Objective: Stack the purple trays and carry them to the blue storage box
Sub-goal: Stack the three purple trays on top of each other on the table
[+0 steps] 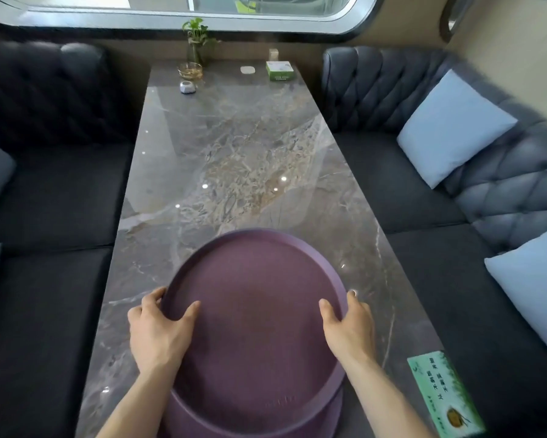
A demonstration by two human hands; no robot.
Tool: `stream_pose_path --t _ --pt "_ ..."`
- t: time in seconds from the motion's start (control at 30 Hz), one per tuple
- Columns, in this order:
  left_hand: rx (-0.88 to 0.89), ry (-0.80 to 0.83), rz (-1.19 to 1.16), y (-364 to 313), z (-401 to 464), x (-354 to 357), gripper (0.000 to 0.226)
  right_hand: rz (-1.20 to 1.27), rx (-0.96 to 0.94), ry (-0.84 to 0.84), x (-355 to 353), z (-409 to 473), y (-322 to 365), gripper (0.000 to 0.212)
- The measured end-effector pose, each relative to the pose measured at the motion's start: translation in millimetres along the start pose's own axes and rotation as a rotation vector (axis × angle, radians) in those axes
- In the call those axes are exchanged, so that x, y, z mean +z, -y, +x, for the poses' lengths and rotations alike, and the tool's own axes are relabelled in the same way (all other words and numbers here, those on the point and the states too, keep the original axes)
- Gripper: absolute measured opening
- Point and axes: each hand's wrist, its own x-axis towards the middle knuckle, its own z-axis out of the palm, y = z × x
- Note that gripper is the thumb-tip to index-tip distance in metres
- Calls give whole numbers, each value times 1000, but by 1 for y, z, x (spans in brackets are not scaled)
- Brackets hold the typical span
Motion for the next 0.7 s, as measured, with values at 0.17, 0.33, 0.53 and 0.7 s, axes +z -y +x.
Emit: stream_pose_path --t 0.17,0.33,0.53,0.7 --pt "-17 17 196 57 -12 -17 83 -102 -5 16 27 -38 -19 72" --pt "32 19 331 86 -26 -14 85 -222 -21 -44 41 -56 -36 71" --pt "79 24 378 93 -32 -2 91 -255 -39 -145 46 -53 -53 71" --pt "112 -11 339 103 -36 9 94 -241 -53 -144 51 -47 -65 68"
